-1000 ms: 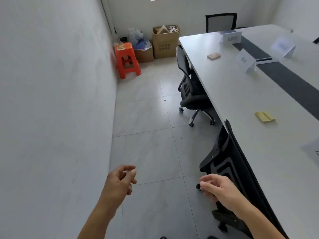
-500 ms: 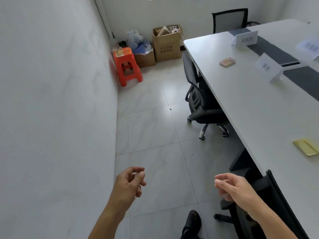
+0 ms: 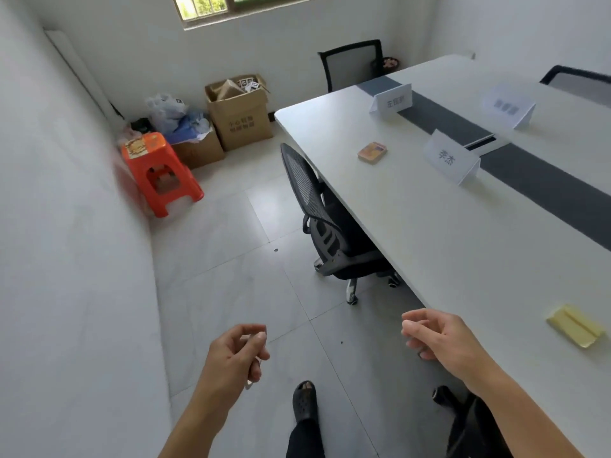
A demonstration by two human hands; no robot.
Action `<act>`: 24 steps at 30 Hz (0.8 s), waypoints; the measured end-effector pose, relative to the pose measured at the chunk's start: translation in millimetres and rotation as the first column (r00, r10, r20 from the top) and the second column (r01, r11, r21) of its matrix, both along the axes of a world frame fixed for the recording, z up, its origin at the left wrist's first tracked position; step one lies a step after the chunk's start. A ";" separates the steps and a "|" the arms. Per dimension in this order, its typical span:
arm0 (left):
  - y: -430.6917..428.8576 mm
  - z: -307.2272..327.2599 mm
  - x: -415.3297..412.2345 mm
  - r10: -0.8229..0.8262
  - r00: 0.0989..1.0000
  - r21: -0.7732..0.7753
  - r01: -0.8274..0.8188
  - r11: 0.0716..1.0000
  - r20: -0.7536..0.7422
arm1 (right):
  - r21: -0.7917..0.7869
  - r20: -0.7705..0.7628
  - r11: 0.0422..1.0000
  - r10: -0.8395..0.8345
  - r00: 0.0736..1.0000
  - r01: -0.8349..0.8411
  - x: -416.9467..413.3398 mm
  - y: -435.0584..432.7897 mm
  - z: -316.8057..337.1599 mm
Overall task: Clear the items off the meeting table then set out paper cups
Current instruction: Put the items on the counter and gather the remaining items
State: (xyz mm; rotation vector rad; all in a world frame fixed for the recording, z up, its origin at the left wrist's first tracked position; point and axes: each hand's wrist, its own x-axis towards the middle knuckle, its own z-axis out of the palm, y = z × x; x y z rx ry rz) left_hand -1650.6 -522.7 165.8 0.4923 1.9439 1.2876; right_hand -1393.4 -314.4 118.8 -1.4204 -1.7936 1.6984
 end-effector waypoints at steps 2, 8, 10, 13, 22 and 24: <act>38.6 -1.1 -33.9 -0.081 0.997 0.016 0.082 0.997 -0.006 | -0.001 0.016 0.993 -0.117 0.993 0.117 -6.7 11.2 -4.0; 164.9 1.0 -108.0 -0.314 0.949 0.019 0.314 0.949 -0.028 | 0.046 0.024 0.902 -0.430 0.903 0.429 -24.5 37.7 9.5; 206.2 1.1 -108.7 -0.408 0.913 0.009 0.409 0.913 -0.024 | 0.060 0.017 0.845 -0.533 0.846 0.531 -19.4 41.7 13.5; 259.1 0.9 -89.8 -0.543 0.840 0.031 0.542 0.840 0.009 | 0.065 0.017 0.747 -0.663 0.748 0.661 -0.6 45.4 11.4; 354.5 -1.3 -8.0 -0.713 0.698 0.011 0.714 0.700 0.065 | 0.187 0.194 0.398 -0.911 0.364 0.898 108.6 118.5 -52.7; 372.8 -0.2 3.9 -0.718 0.693 -0.012 0.720 0.694 0.062 | 0.261 0.327 0.366 -0.904 0.274 0.893 134.4 145.3 -76.2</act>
